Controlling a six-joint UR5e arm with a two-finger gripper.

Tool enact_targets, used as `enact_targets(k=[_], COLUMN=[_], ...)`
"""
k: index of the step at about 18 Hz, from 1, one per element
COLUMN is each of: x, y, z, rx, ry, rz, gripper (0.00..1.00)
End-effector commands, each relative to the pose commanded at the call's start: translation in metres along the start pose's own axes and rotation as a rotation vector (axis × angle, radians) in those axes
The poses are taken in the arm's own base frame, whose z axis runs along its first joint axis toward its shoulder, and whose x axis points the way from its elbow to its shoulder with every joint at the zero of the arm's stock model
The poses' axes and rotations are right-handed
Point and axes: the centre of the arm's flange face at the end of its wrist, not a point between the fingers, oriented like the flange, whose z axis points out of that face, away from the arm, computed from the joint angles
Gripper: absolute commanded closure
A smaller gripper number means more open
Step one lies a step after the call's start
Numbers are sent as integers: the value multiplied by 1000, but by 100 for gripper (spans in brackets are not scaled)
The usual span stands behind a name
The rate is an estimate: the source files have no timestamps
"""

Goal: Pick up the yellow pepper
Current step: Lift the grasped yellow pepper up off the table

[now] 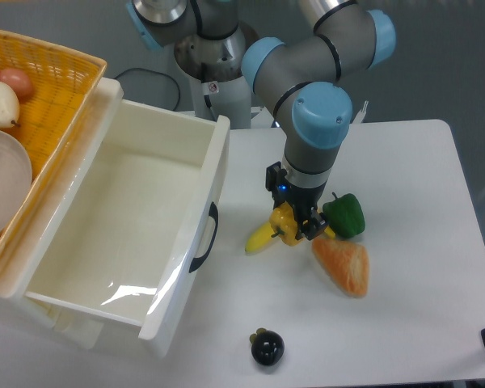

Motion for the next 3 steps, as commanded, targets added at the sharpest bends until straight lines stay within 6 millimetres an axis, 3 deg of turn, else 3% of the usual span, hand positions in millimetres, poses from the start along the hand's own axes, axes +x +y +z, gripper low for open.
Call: enact_targets(k=[3], x=[-1], y=[-1], z=[-2], rx=[11], ry=[-4], rz=[-3], gripper=[79])
